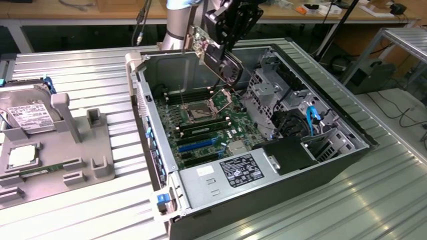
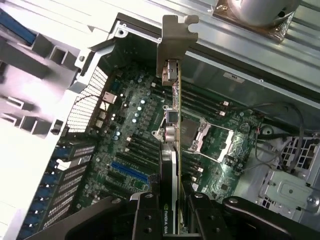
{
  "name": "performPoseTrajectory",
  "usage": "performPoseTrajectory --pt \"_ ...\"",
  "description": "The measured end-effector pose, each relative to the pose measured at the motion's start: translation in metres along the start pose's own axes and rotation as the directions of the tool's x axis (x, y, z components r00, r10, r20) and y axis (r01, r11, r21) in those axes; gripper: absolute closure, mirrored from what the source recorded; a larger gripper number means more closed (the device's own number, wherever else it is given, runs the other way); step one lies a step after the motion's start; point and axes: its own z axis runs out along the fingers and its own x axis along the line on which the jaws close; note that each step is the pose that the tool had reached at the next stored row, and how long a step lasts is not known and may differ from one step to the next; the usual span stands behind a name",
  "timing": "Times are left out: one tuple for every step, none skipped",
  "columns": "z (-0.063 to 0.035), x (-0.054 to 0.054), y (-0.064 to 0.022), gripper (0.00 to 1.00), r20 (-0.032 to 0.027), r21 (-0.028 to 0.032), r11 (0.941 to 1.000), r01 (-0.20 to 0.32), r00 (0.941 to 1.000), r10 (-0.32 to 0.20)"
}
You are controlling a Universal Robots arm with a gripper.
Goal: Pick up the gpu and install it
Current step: 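Insert the gpu into the slot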
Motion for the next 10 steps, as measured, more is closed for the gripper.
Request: performPoseTrajectory --pt "0.0 0.0 0.0 0.73 0.0009 0.0016 0.9999 0.01 0.9999 -0.01" --pt "0.0 0.0 0.0 0.73 0.0033 0.0038 0.9997 0.023 0.9997 -0.023" --pt "0.0001 0.0 0.0 0.73 0.0077 0.0068 0.9993 0.036 0.9993 -0.036" --pt "0.0001 0.0 0.0 0.73 0.0136 0.0104 0.9989 0.047 0.9988 -0.047" --pt "0.0001 0.0 0.0 0.73 0.0195 0.014 0.9983 0.057 0.9982 -0.057" --pt "0.0001 0.0 0.0 0.73 0.0241 0.0171 0.9976 0.067 0.9975 -0.067" --pt "0.0001 0.0 0.0 0.73 0.0281 0.0201 0.9967 0.079 0.9964 -0.08" --pt "0.0001 0.0 0.0 0.73 0.0326 0.0239 0.9952 0.095 0.9949 -0.096" --pt "-0.0001 -0.0001 0.0 0.73 0.0442 0.0316 0.9929 0.115 0.9923 -0.116" --pt "0.0 -0.0001 0.0 0.73 0.0514 0.0365 0.9909 0.13 0.99 -0.132"
